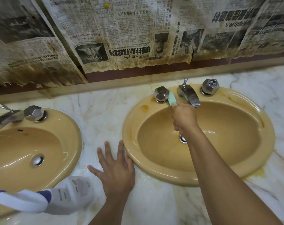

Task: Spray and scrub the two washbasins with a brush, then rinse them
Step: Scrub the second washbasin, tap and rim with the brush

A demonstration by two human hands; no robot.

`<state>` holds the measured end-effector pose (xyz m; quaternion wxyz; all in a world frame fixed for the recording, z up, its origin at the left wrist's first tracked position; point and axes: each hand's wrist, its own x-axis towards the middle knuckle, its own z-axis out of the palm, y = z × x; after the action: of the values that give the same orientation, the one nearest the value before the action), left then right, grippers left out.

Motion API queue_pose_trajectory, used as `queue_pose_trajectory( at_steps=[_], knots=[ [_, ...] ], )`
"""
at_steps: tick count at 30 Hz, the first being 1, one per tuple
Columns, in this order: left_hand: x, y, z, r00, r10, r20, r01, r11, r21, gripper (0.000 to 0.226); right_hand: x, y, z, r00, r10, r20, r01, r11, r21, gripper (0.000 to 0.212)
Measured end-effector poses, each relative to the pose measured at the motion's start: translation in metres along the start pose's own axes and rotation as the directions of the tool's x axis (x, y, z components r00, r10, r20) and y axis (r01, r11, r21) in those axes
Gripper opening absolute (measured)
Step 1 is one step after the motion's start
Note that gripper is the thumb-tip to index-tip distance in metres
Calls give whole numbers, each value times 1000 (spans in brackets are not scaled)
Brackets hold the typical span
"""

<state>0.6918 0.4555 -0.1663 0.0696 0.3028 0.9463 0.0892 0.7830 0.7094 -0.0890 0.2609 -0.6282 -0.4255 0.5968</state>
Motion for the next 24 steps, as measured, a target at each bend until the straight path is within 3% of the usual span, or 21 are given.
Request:
queue_pose_trajectory(
  at_steps=[11,13,17,24],
  knots=[
    [-1,1,-1,1000,-14,-2,14,1000,-6,59,-1,-2,-4,992,-130,-3,125,956,-265,27],
    [-1,1,-1,1000,-13,-1,13,1000,-2,59,-6,3,-8,985,-174,3,162,915,-369,38],
    [-1,0,-1,1000,-17,5,17,1000,-17,58,9,-17,13,957,-284,-66,198,799,-568,35],
    [-1,-1,-2,1000,-12,-2,12,999,-32,57,15,-43,20,970,-238,-54,160,786,-596,37]
  ],
)
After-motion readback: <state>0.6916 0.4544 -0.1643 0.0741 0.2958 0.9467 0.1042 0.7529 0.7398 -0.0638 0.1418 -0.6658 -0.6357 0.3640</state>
